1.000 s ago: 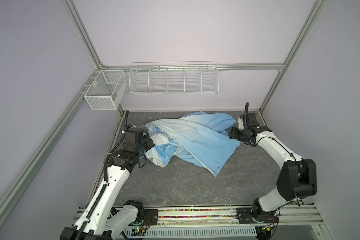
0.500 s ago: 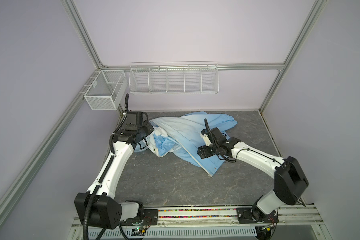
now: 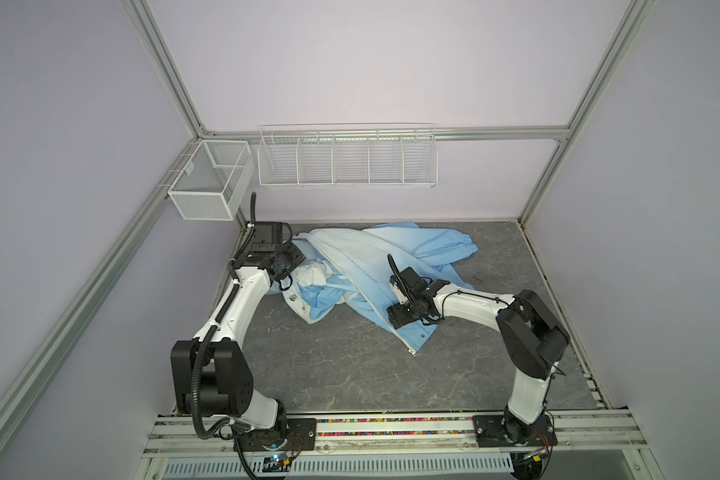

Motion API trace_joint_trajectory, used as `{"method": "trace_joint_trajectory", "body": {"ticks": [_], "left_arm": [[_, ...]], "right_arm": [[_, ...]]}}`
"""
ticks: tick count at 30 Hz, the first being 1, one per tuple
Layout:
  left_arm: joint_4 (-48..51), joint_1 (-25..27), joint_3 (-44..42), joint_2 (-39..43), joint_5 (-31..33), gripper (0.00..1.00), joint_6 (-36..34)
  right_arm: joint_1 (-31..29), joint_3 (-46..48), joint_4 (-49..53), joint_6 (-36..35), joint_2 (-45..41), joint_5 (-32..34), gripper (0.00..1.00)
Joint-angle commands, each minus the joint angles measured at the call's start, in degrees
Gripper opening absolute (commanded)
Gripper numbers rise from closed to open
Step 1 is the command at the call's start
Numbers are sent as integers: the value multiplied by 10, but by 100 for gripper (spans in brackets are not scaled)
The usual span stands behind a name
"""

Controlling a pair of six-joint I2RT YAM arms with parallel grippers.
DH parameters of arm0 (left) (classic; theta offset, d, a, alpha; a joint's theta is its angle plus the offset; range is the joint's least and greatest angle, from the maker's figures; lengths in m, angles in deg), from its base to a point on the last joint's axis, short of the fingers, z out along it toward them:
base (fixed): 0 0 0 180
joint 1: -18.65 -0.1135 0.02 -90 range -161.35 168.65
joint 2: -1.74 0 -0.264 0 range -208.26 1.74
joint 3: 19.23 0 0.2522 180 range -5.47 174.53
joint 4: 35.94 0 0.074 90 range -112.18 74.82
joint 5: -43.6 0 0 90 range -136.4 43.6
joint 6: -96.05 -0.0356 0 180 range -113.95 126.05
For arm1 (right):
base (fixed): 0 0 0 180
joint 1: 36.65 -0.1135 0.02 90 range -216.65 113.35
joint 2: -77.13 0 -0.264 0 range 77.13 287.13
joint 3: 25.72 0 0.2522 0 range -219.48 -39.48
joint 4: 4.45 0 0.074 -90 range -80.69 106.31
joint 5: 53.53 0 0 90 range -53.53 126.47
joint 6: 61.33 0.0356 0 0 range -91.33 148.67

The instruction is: Zip up the jacket

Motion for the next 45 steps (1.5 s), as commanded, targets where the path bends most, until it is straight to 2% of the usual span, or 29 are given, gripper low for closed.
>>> {"method": "trace_joint_trajectory", "body": {"ticks": [1, 7, 13, 16, 20, 25, 28, 32, 38, 40, 42, 45], "left_arm": [[29, -6, -52, 40, 19, 63, 5], [41, -7, -170, 158, 34, 65, 23], [31, -7, -296, 294, -36, 65, 48], [63, -8, -340, 349, -56, 64, 70], [38, 7, -424, 421, -102, 62, 133], [-56, 77, -539, 490, -111, 59, 261], [-97, 103, -581, 495, -103, 56, 294], [-138, 104, -598, 477, -99, 54, 304], [-196, 104, -587, 398, -73, 54, 295], [-227, 104, -584, 359, -69, 51, 287], [-249, 104, -577, 317, -67, 42, 273], [-270, 103, -553, 255, -73, 15, 239]], "right_arm": [[0, 2, -3, 13, 22, 9, 80], [2, 14, -8, 15, 21, 10, 80], [4, 18, -17, 17, 18, 2, 79], [4, 21, -18, 19, 17, 1, 78], [4, 25, -20, 20, 12, 1, 78], [4, 29, -19, 22, 6, 2, 78], [4, 31, -19, 24, 5, 2, 78], [4, 33, -17, 24, 1, 2, 78], [4, 39, -17, 26, -4, 5, 78], [4, 42, -17, 26, -5, 7, 78], [4, 45, -17, 26, -6, 9, 77], [5, 48, -18, 26, -8, 12, 78]]}}
